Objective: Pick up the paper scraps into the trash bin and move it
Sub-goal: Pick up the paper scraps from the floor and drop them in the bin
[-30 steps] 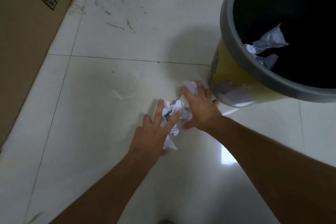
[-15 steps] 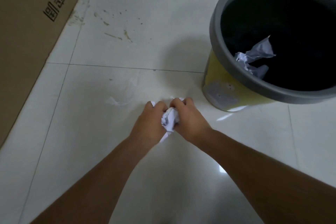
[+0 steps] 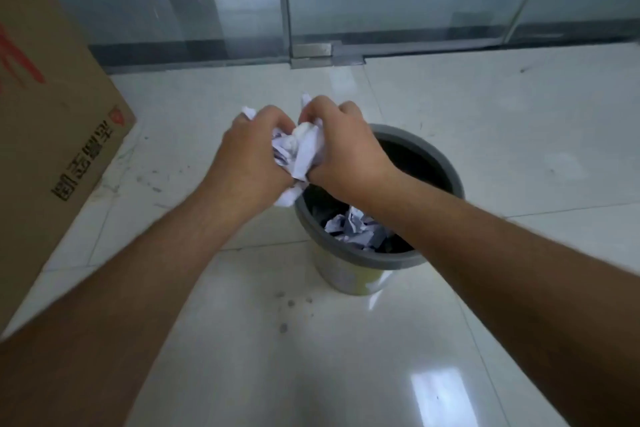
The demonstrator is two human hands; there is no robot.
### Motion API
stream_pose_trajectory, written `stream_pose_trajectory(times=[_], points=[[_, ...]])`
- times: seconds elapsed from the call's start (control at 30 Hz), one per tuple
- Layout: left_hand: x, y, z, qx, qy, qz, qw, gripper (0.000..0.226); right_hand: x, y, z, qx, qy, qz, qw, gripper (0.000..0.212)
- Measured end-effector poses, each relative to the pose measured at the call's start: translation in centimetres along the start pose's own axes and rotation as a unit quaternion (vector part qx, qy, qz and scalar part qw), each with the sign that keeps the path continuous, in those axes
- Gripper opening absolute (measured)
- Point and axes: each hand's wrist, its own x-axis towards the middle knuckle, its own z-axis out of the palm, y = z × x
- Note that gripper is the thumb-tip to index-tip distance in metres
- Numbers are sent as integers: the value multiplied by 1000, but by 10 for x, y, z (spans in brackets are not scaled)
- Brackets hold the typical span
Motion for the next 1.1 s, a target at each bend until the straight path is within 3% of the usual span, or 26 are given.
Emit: stream_pose_trajectory(times=[0.2,0.33,0.47,0.53,0.67,0.73,0.83,0.97,1.1], points=[[26,51,48,-27,-72,41,996,49,-23,59,-46,-24,25,126,991,61],[28,59,57,-18,-71,40,996,53,-31,71,-55,-32,35,123,991,68],[25,57,65,27,-144,-37,989,97,-36,78,-65,-71,-59,123,988,111],[21,51,69,47,-167,-55,983,111,-39,77,-69,-98,-99,104,985,120],[11,40,60,-33,-145,-36,988,105,-42,85,-75,-105,-115,79,985,120],[10,10,39,-65,-71,-56,994,85,-41,97,-79,-140,-106,70,982,124],[-8,-84,6,2,0,-177,984,65,-43,120,-87,-149,-60,78,984,123],[-83,-199,1,114,-46,-348,929,67,-50,145,-77,-121,4,96,988,115],[-139,-246,43,168,-152,-386,894,70,-57,155,-55,-123,34,71,989,102]])
